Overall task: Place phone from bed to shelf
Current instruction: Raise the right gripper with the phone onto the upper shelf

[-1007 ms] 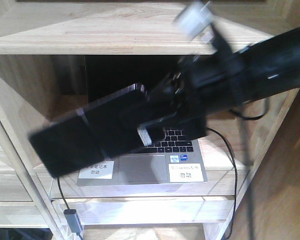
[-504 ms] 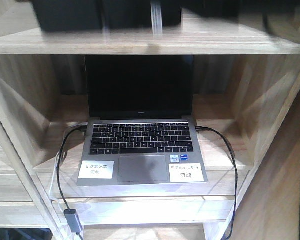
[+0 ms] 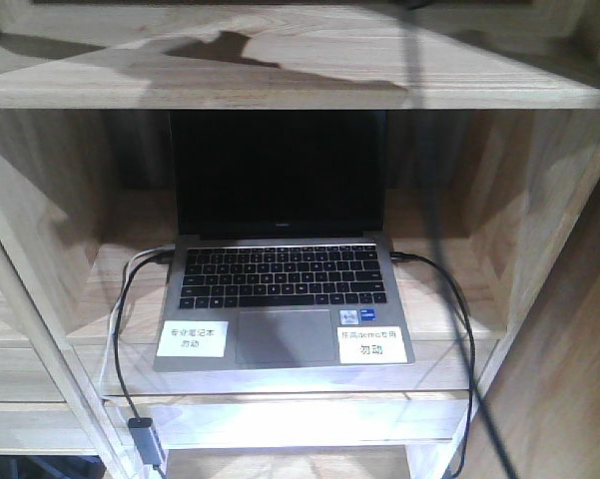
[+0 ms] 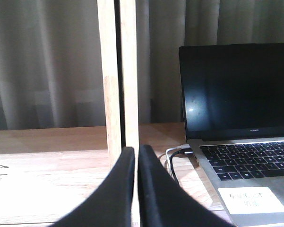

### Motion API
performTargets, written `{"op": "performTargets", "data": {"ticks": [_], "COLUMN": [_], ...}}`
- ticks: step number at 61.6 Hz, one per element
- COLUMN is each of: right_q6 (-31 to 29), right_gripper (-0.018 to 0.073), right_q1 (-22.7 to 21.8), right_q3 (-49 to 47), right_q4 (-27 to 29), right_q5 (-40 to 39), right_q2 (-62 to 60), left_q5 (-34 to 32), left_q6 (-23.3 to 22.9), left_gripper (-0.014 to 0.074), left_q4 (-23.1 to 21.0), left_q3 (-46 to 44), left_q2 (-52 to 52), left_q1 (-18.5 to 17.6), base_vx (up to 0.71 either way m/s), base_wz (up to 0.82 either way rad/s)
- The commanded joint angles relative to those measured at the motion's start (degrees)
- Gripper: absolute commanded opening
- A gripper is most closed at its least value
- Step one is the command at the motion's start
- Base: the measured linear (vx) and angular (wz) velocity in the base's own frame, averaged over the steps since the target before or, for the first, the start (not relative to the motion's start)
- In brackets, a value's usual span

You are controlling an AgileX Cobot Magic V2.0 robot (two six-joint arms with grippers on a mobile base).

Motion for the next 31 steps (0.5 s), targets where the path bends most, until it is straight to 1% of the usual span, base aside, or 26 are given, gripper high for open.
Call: {"op": "performTargets", "data": {"ticks": [1, 14, 31], "right_q6": [0.10, 1.80, 1.75], "right_gripper": [-0.0002, -0.0002, -0.0002], "right_q1": [0.34, 0.29, 0.29], "right_q3": [-4.72, -5.91, -5.91], "right_q4": [3.22, 3.35, 3.22], "right_q5": [-5.81, -10.33, -12.24], "right_q2": [1.09, 6.31, 9.86], "left_q5": [-4.32, -4.32, -4.32], "left_q6": [-0.50, -0.50, -0.50], "left_gripper": [0.0001, 0.0001, 0.0001], "left_q4": [-0.60, -0.60, -0.60], "left_q3": [-1.38, -1.38, -1.38], "left_q2": [-0.45, -0.45, -0.45], "left_q1": [0.11, 0.11, 0.11], "base_vx": [0.00, 0.00, 0.00], "base_wz": [0.00, 0.00, 0.00]}}
